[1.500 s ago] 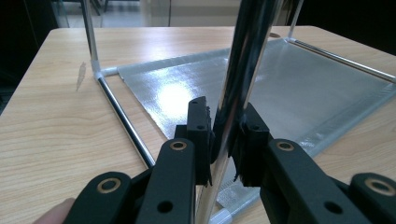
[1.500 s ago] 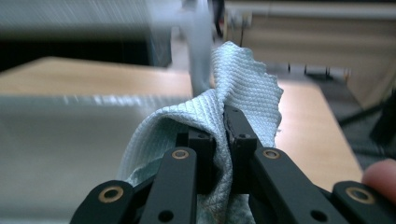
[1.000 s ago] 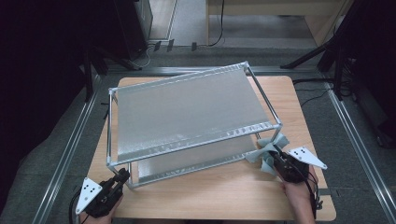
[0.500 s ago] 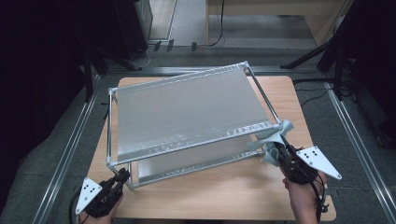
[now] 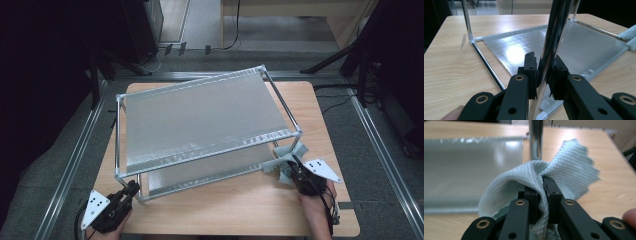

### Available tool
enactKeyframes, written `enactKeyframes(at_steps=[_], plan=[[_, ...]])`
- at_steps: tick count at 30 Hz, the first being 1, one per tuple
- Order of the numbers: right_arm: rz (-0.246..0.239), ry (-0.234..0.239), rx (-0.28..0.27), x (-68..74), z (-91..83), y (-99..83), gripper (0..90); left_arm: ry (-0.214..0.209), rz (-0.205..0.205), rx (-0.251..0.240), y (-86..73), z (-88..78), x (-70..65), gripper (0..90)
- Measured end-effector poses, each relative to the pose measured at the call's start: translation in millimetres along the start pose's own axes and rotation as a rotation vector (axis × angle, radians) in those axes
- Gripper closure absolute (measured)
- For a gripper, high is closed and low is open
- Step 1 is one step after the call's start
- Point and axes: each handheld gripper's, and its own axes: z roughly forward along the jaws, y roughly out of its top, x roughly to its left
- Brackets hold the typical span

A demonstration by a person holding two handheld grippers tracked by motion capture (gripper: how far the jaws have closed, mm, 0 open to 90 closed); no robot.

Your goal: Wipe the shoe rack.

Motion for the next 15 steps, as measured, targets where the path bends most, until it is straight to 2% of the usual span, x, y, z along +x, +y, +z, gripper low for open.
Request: enactKeyframes(at_steps=[3, 7, 12, 15], plan=[[-0.003, 0.002, 0.013, 3.8, 1.7, -0.4, 83.3, 0.0, -0.001, 0.001, -0.1, -0.5, 0.7, 79.0], [0.014, 0.006, -0.028, 3.2, -5.6, 10.3, 83.3, 0.0, 0.001, 0.001, -0.1, -0.6, 0.6, 79.0], [0.05, 0.034, -0.167, 2.1, -29.8, 35.4, 83.4, 0.0, 0.002, 0.001, -0.1, -0.5, 0.6, 79.1], [0.031, 0.042, -0.243, 7.1, -44.4, 49.3, 83.4, 0.001, 0.0, 0.0, -0.1, -0.3, 0.4, 79.1]])
